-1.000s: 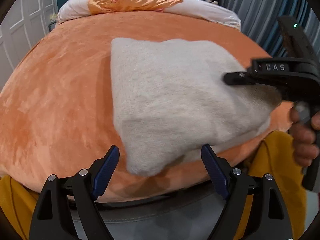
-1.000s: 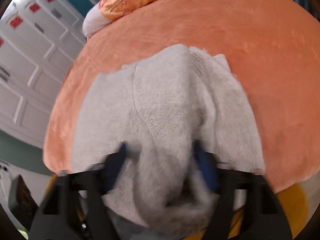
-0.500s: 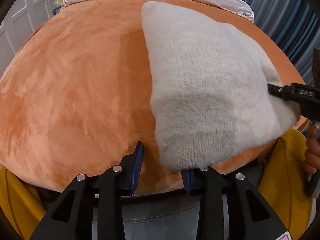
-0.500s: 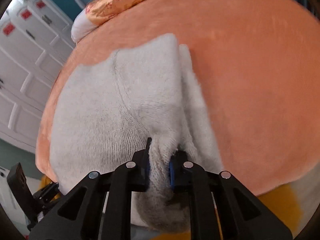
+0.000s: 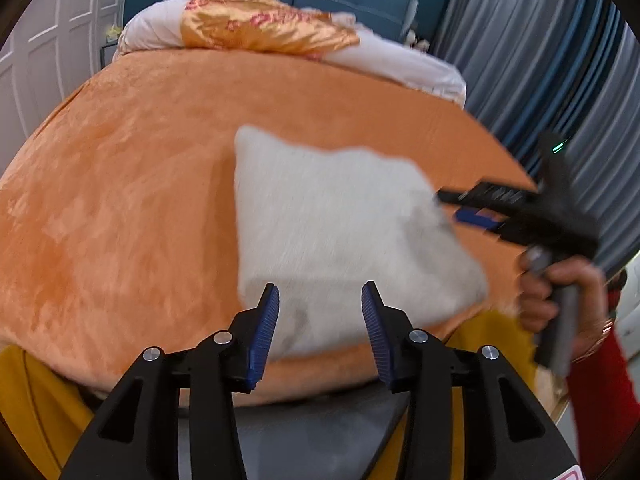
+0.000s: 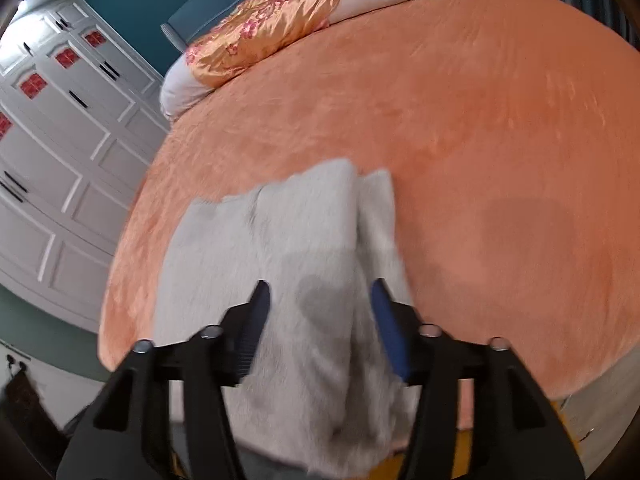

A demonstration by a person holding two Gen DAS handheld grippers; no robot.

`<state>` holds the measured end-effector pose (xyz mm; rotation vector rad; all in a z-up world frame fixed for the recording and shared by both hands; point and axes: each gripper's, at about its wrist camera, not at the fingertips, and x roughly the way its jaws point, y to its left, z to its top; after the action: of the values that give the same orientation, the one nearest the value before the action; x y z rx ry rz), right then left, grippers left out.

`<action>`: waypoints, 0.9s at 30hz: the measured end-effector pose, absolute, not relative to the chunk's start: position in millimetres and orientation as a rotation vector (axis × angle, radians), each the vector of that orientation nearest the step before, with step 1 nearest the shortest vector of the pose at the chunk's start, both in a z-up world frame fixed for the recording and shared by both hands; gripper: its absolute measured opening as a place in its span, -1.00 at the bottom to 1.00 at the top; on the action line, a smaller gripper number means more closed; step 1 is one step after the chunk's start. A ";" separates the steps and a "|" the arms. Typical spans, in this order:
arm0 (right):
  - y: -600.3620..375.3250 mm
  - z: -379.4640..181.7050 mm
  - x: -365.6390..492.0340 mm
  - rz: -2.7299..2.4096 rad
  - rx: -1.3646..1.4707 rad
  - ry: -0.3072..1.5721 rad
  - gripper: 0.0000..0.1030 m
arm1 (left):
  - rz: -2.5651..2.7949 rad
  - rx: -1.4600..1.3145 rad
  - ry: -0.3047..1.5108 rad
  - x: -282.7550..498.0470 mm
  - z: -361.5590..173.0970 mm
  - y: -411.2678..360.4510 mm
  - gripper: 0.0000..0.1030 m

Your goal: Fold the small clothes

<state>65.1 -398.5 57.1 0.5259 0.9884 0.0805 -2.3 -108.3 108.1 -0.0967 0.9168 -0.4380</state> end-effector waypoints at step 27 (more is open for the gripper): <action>-419.0 60.8 7.8 0.090 0.543 0.979 -0.17 | -0.306 0.074 0.977 38.5 59.9 -153.8 -0.02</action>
<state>7.8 -419.0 60.8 0.5430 0.9789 0.0905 38.5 -153.8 59.9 0.0739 0.9767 -0.3056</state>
